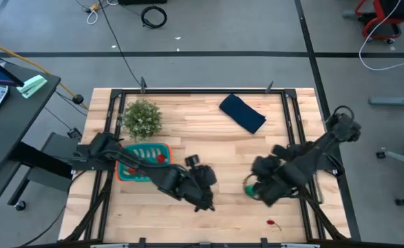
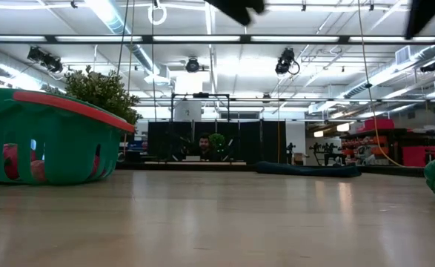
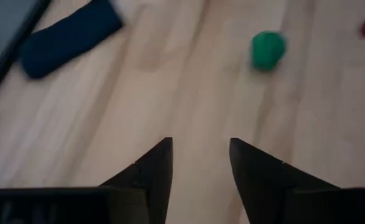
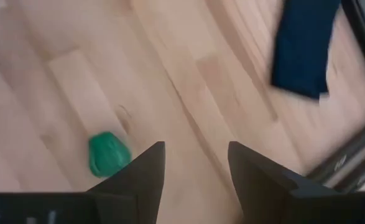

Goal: Pick and placing Produce into tupperware
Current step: Put the green bell pepper into the green basket

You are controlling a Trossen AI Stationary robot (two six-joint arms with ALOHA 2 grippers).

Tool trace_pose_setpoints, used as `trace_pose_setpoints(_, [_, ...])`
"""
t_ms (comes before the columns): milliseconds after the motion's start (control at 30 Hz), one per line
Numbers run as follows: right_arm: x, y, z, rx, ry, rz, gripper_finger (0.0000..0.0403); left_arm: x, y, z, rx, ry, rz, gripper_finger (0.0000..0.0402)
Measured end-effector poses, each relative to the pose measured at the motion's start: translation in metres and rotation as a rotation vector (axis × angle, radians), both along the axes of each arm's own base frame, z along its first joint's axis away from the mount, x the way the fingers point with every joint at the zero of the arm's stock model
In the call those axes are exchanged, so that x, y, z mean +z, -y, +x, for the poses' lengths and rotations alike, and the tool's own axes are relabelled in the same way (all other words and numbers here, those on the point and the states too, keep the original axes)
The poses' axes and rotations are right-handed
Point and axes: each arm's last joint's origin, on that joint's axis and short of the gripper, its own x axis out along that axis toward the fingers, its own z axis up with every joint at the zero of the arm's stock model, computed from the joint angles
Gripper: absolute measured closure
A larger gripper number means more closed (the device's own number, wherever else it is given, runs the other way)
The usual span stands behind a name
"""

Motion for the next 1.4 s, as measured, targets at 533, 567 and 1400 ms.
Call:
trace_pose_setpoints(533, [-0.069, 0.0, -0.081, -0.108, 0.268, 0.401, 0.0236, -0.083, -0.003, 0.084, -0.388, 0.075, 0.019, 0.0184])
trace_pose_setpoints(567, [-0.074, 0.0, -0.081, -0.105, 0.269, 0.404, 0.0237, -0.086, -0.004, 0.086, -0.39, 0.077, 0.025, 0.0181])
trace_pose_setpoints(1400, [-0.116, -0.022, -0.065, -0.192, 0.276, 0.406, 0.0391, -0.109, -0.012, 0.114, -0.443, 0.246, -0.025, 0.0175])
